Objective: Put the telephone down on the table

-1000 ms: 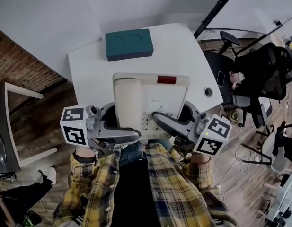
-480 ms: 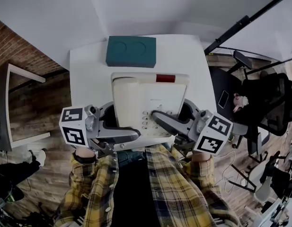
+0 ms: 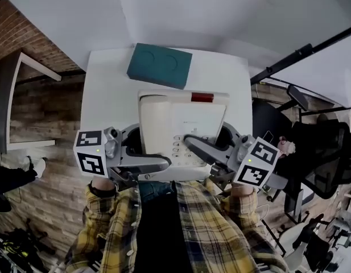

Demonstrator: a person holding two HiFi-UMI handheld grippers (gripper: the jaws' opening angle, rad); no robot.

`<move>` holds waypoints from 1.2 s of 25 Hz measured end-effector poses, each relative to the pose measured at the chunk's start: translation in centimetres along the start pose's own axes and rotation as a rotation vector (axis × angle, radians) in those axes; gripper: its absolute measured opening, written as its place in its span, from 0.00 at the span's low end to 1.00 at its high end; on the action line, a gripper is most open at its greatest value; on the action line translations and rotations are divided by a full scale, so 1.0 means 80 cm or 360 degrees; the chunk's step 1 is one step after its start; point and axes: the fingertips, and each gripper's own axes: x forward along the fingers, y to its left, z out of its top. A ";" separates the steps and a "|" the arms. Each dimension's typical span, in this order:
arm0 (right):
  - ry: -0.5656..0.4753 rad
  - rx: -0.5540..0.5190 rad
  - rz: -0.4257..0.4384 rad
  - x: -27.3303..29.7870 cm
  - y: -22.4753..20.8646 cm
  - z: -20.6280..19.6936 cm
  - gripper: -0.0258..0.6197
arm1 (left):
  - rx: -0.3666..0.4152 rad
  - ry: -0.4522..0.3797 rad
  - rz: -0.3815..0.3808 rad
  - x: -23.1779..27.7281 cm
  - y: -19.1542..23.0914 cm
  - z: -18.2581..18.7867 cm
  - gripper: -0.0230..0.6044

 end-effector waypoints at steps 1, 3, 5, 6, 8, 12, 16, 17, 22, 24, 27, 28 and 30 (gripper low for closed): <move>0.0010 -0.0005 0.0018 -0.002 -0.003 0.002 0.47 | 0.0005 -0.0017 0.0015 0.003 0.001 0.000 0.72; 0.0034 -0.0013 0.0051 -0.005 -0.006 0.003 0.47 | 0.0013 -0.0049 0.0042 0.009 0.002 -0.002 0.72; 0.0060 -0.0015 0.0083 -0.009 -0.010 0.002 0.47 | 0.0023 -0.0074 0.0069 0.014 0.003 -0.005 0.72; 0.0070 -0.0015 0.0096 -0.011 -0.011 0.002 0.47 | 0.0026 -0.0085 0.0082 0.016 0.004 -0.006 0.72; 0.0088 -0.0015 0.0122 -0.013 -0.014 0.002 0.47 | 0.0031 -0.0104 0.0106 0.020 0.005 -0.008 0.72; 0.0111 -0.0012 0.0156 -0.016 -0.015 0.001 0.47 | 0.0041 -0.0119 0.0138 0.023 0.004 -0.011 0.72; 0.0108 -0.0002 0.0157 -0.015 -0.013 -0.003 0.47 | 0.0037 -0.0109 0.0143 0.021 0.002 -0.014 0.72; 0.0108 0.0003 0.0152 -0.015 -0.013 -0.004 0.47 | 0.0034 -0.0105 0.0142 0.021 0.003 -0.014 0.72; 0.0092 0.0030 0.0106 -0.014 -0.016 -0.004 0.47 | -0.0005 -0.0079 0.0114 0.020 0.008 -0.012 0.72; 0.0082 0.0039 0.0087 -0.014 -0.018 -0.004 0.47 | -0.0016 -0.0062 0.0100 0.020 0.009 -0.011 0.72; 0.0068 0.0052 0.0063 -0.014 -0.023 -0.005 0.47 | -0.0031 -0.0042 0.0086 0.021 0.015 -0.011 0.72; 0.0066 0.0057 0.0056 -0.014 -0.024 -0.005 0.47 | -0.0036 -0.0036 0.0082 0.020 0.016 -0.011 0.72; 0.0064 0.0066 0.0044 -0.014 -0.026 -0.007 0.47 | -0.0044 -0.0026 0.0072 0.020 0.018 -0.011 0.72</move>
